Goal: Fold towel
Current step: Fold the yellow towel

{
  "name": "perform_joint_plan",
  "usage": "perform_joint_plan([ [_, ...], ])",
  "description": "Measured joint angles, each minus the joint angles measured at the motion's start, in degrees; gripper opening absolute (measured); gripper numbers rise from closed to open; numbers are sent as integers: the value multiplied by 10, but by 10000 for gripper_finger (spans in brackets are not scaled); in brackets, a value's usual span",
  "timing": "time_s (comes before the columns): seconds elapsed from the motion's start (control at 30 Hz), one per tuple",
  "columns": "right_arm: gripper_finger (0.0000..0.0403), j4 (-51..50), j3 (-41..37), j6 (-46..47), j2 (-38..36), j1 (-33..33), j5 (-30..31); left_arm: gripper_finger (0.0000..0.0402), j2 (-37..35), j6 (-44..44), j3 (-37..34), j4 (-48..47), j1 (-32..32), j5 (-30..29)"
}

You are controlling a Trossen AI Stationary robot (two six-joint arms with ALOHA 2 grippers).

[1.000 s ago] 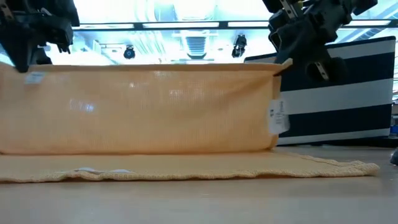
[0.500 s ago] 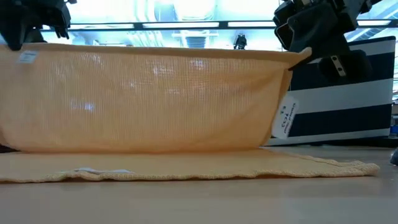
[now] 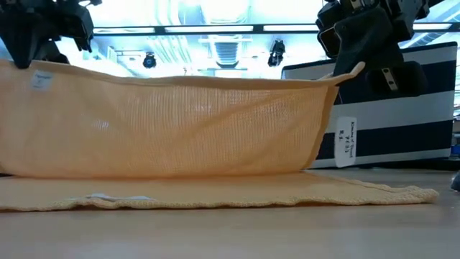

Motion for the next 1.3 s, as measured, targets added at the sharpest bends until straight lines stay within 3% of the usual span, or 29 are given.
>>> perform_joint_plan([
  [0.17,2,0,0,-3,0,0,0,0,13,-35,0,38,-47,-19],
  [0.4,2,12,-1,-2,19,9,-1,0,32,-64,-17,45,-120,-87],
  [0.73,2,14,-1,5,56,21,-30,0,34,-132,-80,125,-179,-66],
  [1.1,2,21,52,4,42,27,-62,0,35,-145,21,81,-197,-60],
  [1.3,2,15,44,15,82,43,-66,0,59,-140,1,87,-239,-61],
])
